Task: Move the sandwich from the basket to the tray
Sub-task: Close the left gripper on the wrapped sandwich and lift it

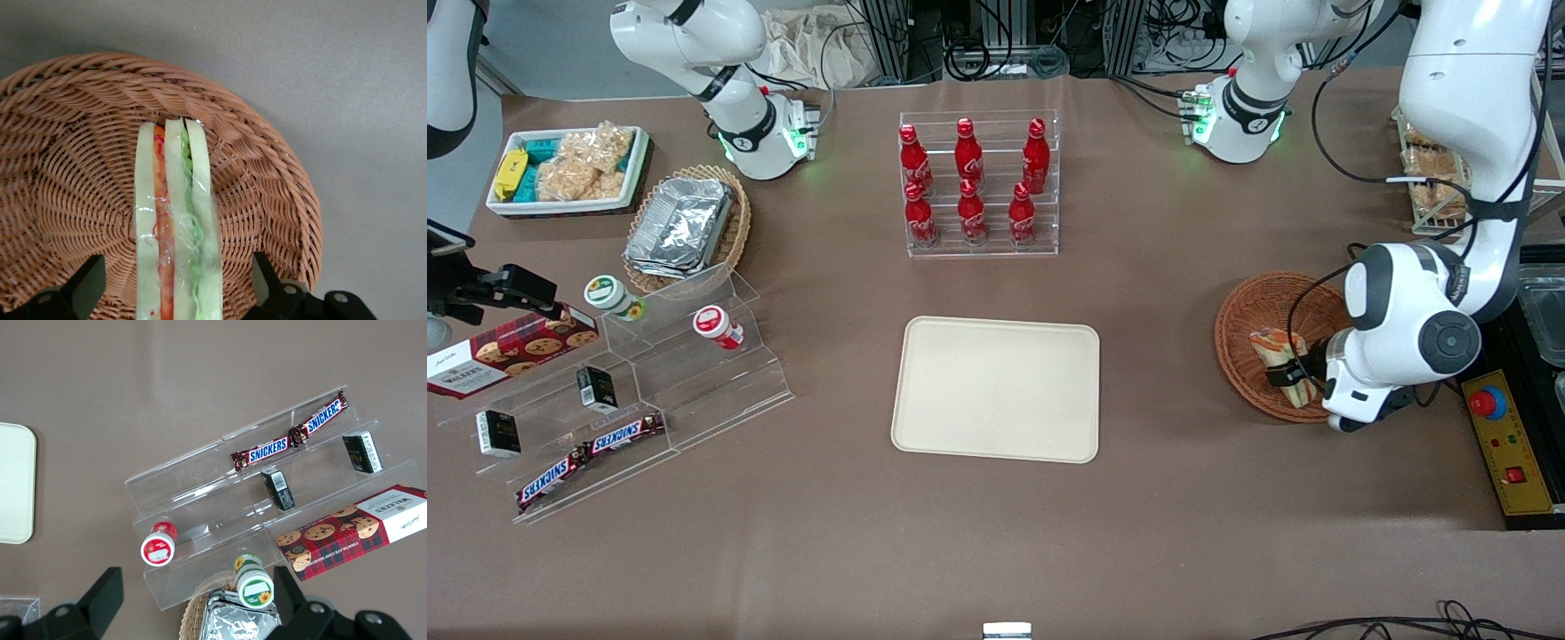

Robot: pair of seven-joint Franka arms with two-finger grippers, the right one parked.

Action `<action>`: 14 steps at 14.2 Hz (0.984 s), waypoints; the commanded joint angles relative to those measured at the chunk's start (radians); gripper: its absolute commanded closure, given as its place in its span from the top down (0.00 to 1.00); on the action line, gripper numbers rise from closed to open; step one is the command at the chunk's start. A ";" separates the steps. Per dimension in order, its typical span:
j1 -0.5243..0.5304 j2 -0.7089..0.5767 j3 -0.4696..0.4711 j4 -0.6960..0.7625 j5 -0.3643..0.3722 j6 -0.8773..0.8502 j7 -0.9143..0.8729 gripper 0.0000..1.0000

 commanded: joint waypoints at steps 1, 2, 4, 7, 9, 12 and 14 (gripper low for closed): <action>0.000 -0.002 0.001 -0.021 0.004 0.021 -0.017 0.92; 0.003 0.001 0.001 -0.022 0.004 0.020 -0.016 0.87; 0.003 0.001 0.001 -0.027 0.004 0.020 -0.016 0.74; 0.005 -0.002 0.001 -0.027 0.004 0.011 -0.014 0.37; 0.000 -0.017 0.001 -0.019 0.004 -0.009 -0.011 0.02; -0.004 -0.046 -0.004 0.043 0.004 -0.121 -0.007 0.00; -0.010 -0.082 -0.013 0.117 0.004 -0.217 -0.005 0.00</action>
